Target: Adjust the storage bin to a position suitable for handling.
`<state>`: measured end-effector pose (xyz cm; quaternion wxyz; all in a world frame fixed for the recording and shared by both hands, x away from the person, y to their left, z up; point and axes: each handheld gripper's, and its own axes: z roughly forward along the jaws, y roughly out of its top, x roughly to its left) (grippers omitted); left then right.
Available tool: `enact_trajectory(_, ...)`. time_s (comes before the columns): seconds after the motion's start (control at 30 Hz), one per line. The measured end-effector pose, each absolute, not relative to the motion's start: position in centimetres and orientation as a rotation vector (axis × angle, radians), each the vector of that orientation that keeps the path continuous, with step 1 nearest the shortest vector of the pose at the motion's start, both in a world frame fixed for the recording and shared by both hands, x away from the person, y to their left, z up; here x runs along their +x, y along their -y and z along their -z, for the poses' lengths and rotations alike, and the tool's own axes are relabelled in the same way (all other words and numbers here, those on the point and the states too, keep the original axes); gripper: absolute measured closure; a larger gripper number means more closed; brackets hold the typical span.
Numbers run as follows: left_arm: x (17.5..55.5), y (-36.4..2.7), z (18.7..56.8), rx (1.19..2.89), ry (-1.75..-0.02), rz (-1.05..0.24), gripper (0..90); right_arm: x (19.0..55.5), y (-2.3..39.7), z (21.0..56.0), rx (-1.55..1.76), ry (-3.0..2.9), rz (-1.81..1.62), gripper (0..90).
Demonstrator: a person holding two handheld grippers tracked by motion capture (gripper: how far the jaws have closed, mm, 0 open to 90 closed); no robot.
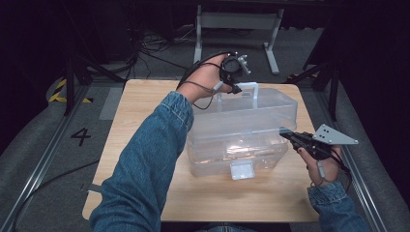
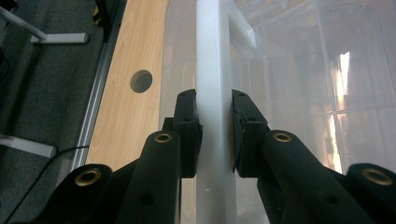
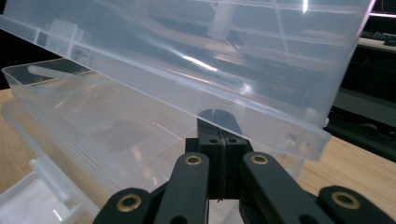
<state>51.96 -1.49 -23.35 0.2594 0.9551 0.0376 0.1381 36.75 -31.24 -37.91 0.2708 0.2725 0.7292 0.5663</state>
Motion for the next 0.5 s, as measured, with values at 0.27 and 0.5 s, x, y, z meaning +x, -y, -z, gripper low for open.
enact_trajectory(0.27, 50.9, -1.6, 22.6, 2.476, -0.316, -0.402, 45.8, 36.7, 31.4, 37.7, 0.740, -1.953, -1.548, 90.0)
enact_trajectory(0.5, 49.1, -6.2, 21.7, 2.368, -0.466, -0.428, 37.5, 36.7, 31.5, 37.4, 0.771, -1.948, -1.560, 90.0)
